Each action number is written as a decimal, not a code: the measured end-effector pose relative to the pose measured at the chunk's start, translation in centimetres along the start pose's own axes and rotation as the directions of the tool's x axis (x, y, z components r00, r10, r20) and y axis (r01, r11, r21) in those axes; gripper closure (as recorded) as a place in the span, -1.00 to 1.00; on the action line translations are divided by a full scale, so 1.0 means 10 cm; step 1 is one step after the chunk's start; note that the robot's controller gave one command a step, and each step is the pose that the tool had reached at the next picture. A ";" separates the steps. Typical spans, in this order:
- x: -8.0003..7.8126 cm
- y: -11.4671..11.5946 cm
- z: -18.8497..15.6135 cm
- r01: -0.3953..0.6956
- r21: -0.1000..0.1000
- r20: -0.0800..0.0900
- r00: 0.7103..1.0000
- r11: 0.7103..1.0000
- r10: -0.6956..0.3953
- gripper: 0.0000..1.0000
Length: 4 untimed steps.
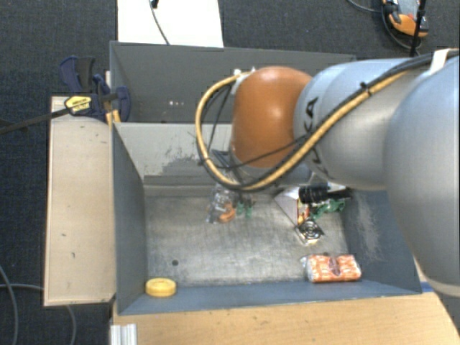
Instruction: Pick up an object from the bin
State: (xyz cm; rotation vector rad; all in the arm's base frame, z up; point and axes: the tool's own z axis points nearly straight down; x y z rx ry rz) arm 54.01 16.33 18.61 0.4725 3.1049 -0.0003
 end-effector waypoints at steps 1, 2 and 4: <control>0.00 0.00 0.00 0.001 0.000 0.000 1.000 1.000 -0.001 1.00; 0.04 0.05 -0.40 0.015 -0.001 0.001 1.000 1.000 -0.015 1.00; 0.08 0.10 -0.20 0.012 -0.001 0.002 1.000 1.000 -0.012 1.00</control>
Offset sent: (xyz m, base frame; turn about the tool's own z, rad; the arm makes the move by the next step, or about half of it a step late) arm -0.0029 0.0062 0.0397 -0.0086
